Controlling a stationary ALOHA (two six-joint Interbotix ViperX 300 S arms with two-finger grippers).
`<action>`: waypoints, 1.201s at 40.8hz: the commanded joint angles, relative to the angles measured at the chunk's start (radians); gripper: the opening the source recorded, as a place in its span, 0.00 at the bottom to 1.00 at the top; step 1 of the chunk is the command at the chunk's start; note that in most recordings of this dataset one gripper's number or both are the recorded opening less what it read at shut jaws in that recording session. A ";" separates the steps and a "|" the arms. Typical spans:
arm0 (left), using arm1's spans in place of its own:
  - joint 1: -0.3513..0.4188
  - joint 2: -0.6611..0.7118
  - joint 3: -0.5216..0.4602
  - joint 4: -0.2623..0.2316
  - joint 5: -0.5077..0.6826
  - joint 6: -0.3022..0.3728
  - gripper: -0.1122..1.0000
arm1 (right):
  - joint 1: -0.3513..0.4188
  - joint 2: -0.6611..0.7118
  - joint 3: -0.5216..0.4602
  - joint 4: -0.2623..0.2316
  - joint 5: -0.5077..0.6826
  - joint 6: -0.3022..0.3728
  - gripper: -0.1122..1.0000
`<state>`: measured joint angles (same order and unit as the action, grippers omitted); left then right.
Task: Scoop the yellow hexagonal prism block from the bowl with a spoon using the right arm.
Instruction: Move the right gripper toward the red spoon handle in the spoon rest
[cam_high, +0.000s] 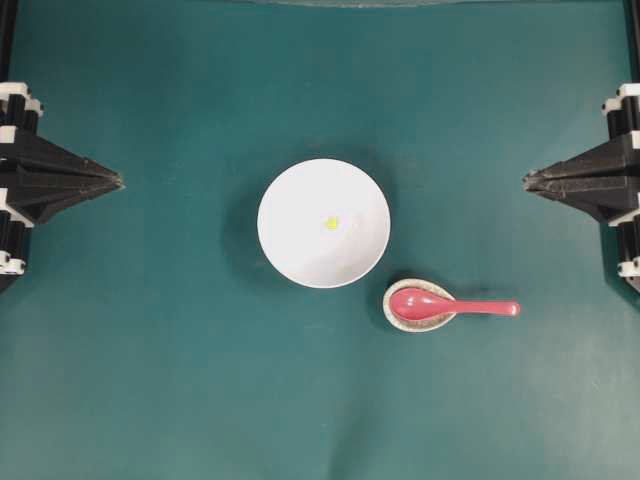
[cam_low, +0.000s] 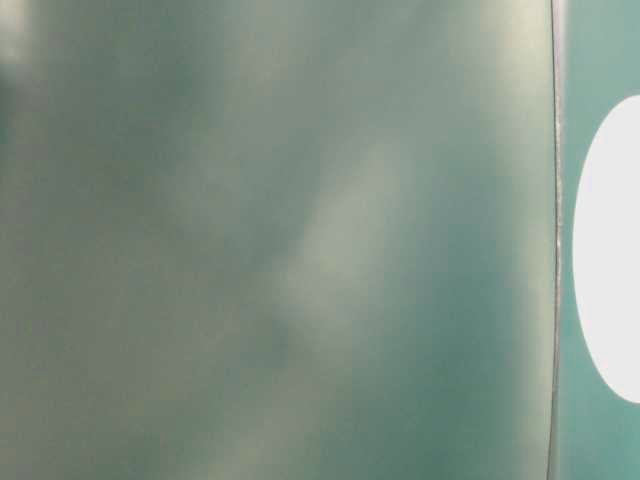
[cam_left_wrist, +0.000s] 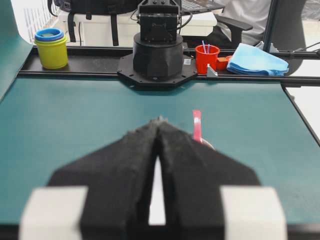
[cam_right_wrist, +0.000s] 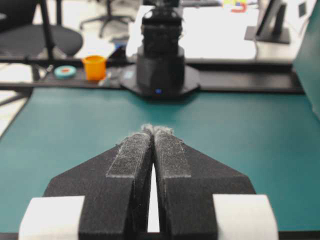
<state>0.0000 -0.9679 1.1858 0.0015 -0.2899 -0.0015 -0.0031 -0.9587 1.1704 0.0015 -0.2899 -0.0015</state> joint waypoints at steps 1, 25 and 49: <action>-0.002 0.008 -0.034 0.008 -0.008 0.002 0.10 | 0.009 -0.002 -0.015 0.002 -0.008 0.006 0.10; -0.002 0.017 -0.035 0.009 0.008 0.006 0.12 | 0.009 0.018 -0.011 0.034 0.003 0.009 0.33; -0.002 0.017 -0.034 0.009 0.008 0.005 0.12 | 0.014 0.049 0.040 0.057 -0.046 0.011 0.60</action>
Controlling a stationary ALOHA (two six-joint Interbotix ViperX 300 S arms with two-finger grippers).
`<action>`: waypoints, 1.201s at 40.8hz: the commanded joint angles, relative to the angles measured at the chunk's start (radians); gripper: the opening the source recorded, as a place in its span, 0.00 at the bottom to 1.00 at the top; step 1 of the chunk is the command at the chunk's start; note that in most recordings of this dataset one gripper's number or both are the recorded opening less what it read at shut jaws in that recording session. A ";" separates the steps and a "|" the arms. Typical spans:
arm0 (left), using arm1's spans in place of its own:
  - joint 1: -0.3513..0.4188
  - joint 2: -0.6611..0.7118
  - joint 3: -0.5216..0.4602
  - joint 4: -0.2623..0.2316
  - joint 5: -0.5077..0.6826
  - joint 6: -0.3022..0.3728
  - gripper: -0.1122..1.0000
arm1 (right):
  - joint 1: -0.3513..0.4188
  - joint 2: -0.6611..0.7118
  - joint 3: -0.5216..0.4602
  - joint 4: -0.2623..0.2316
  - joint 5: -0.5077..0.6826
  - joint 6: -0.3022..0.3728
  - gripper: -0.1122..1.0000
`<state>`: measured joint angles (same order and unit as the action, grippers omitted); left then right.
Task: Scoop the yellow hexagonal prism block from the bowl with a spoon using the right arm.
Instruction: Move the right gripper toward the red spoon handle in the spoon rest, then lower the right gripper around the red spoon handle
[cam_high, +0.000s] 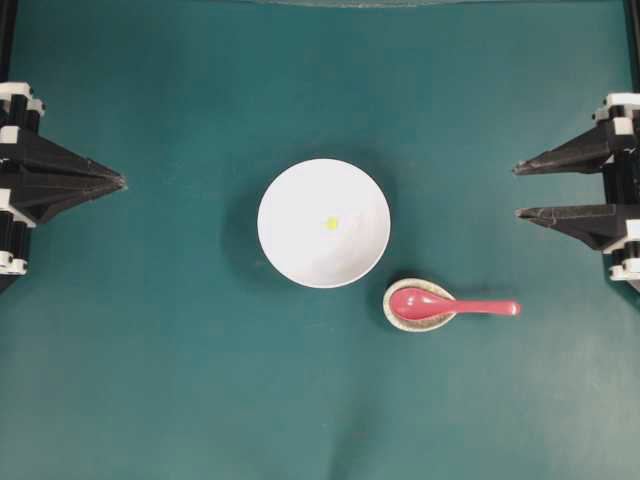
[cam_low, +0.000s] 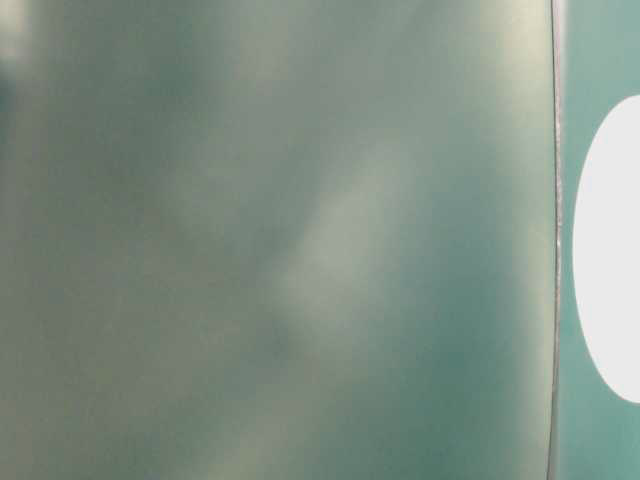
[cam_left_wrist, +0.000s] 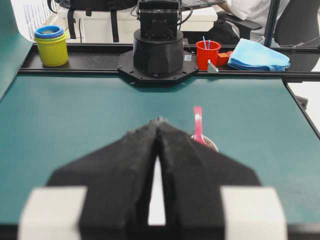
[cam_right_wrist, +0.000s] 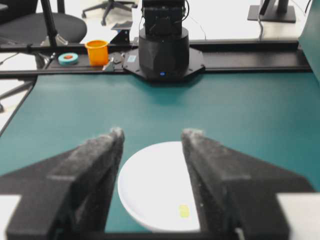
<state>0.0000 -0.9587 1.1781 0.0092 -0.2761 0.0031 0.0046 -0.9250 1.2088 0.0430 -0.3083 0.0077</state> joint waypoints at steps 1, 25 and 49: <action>-0.002 0.008 -0.026 0.002 -0.006 0.000 0.12 | 0.006 0.021 0.008 0.021 -0.037 0.002 0.60; 0.000 0.008 -0.026 0.002 -0.005 0.000 0.12 | 0.255 0.460 0.132 0.276 -0.522 0.002 0.60; -0.002 0.008 -0.025 0.002 -0.005 0.000 0.12 | 0.589 0.848 0.112 0.626 -0.756 0.002 0.60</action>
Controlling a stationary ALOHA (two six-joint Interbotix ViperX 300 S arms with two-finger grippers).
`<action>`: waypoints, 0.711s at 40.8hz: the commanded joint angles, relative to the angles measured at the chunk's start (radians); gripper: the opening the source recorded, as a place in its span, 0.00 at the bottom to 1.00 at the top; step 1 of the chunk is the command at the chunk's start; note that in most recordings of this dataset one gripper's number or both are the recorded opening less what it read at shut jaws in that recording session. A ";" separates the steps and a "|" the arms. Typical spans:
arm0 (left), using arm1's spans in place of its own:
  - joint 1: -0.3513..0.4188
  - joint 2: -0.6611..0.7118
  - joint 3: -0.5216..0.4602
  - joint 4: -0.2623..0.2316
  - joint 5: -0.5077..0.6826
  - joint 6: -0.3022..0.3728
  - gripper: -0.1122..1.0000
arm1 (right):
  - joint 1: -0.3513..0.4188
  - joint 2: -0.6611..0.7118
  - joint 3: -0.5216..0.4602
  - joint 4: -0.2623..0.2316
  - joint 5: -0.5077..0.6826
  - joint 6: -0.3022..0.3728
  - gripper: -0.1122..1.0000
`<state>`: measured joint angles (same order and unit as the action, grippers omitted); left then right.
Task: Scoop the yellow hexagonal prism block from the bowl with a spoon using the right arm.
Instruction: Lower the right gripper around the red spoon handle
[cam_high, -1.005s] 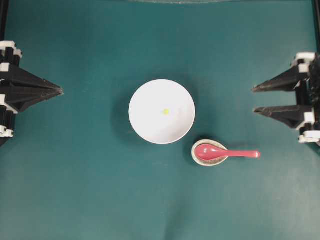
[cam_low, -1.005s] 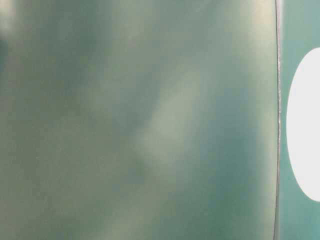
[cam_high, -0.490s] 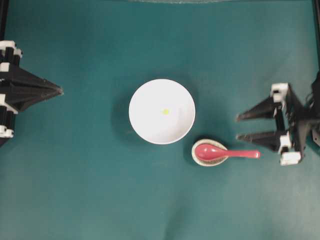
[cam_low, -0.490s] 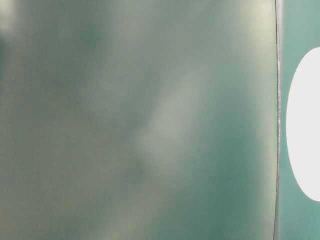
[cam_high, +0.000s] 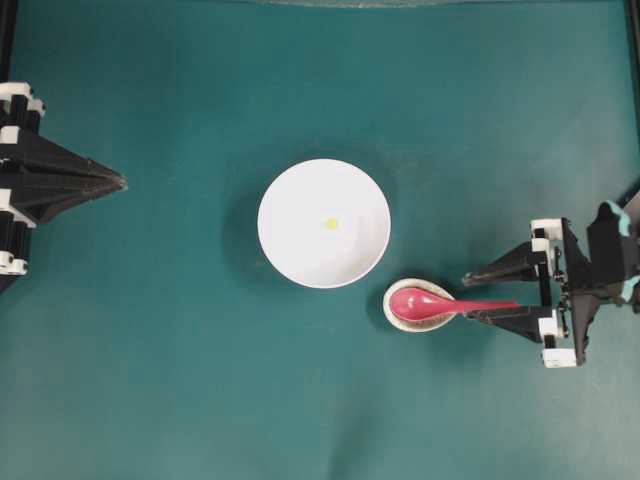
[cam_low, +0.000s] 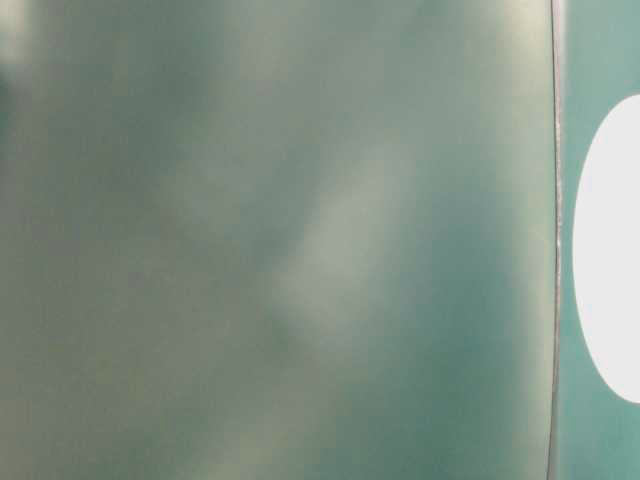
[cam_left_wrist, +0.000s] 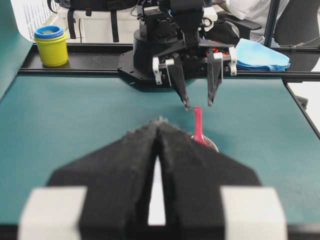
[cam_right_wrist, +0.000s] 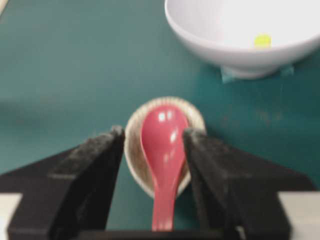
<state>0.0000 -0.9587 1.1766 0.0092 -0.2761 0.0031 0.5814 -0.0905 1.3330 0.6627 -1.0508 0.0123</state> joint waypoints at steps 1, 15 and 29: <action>-0.002 0.008 -0.023 0.002 -0.005 0.000 0.12 | 0.014 0.020 -0.014 0.008 -0.015 -0.003 0.60; -0.002 0.008 -0.023 0.002 -0.005 -0.002 0.12 | 0.017 0.120 -0.014 0.009 -0.014 -0.003 0.60; -0.002 0.008 -0.021 0.002 -0.005 0.000 0.12 | 0.018 0.147 -0.008 -0.006 -0.009 -0.031 0.60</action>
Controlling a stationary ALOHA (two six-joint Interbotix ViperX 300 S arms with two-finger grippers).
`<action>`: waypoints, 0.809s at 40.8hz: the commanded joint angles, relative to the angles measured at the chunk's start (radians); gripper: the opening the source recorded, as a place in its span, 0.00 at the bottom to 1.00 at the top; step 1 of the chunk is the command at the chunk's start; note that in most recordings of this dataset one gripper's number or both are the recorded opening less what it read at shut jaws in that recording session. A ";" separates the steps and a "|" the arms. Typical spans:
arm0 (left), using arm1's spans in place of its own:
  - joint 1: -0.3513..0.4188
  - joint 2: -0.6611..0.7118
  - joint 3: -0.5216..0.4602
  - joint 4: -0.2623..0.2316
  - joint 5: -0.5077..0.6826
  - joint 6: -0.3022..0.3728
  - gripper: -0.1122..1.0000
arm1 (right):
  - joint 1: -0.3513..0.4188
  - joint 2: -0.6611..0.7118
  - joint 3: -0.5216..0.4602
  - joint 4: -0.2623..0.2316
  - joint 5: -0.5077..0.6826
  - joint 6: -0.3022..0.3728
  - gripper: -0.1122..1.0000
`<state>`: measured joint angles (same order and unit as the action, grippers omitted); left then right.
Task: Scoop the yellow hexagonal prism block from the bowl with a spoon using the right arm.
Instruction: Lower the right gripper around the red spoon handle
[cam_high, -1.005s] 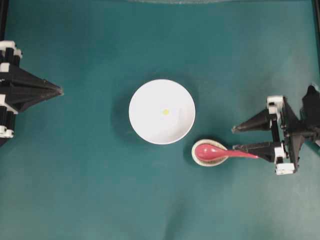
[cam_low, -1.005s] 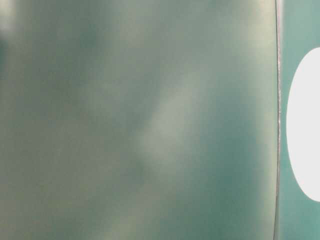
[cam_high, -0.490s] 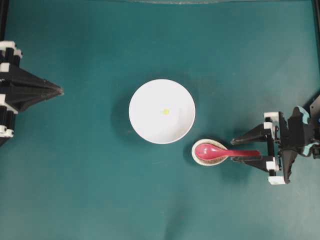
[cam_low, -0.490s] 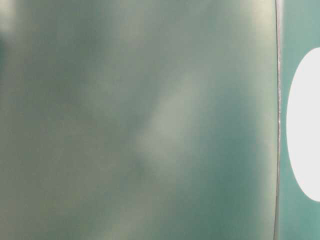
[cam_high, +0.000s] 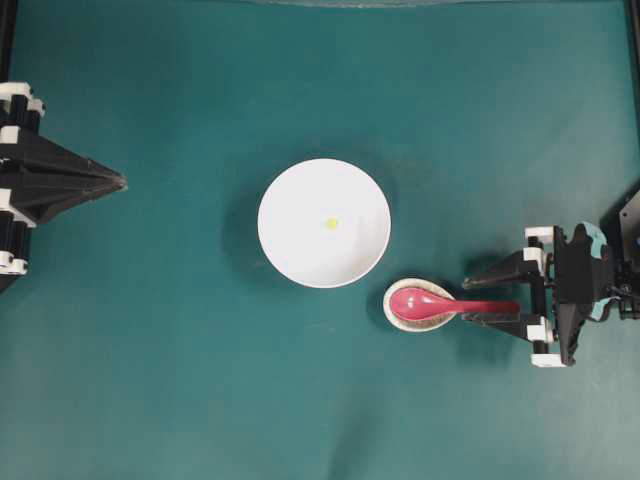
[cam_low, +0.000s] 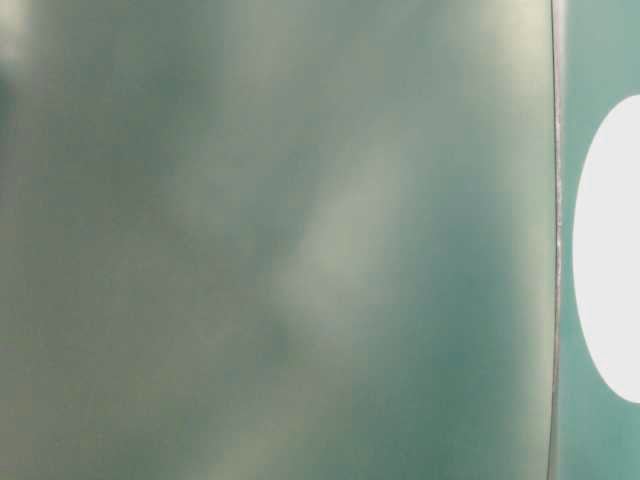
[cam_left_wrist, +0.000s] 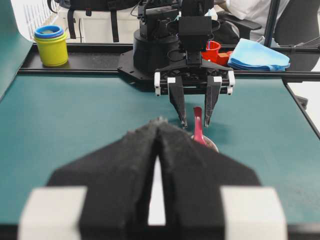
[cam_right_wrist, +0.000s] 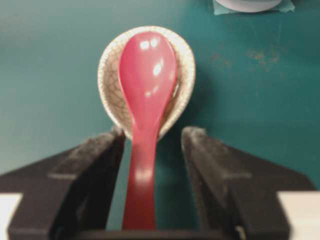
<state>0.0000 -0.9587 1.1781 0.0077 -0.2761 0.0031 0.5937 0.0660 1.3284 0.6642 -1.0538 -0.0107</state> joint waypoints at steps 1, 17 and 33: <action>-0.002 0.008 -0.023 0.003 -0.005 0.000 0.12 | 0.006 -0.009 -0.003 -0.011 -0.003 -0.011 0.60; -0.002 0.008 -0.023 0.003 -0.005 0.000 0.12 | 0.011 -0.009 -0.012 -0.017 0.041 -0.035 0.60; -0.002 0.008 -0.021 0.003 -0.005 -0.002 0.12 | 0.011 -0.008 -0.012 -0.018 0.041 -0.043 0.60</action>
<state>0.0000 -0.9587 1.1766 0.0092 -0.2777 0.0031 0.5998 0.0660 1.3238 0.6489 -1.0048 -0.0522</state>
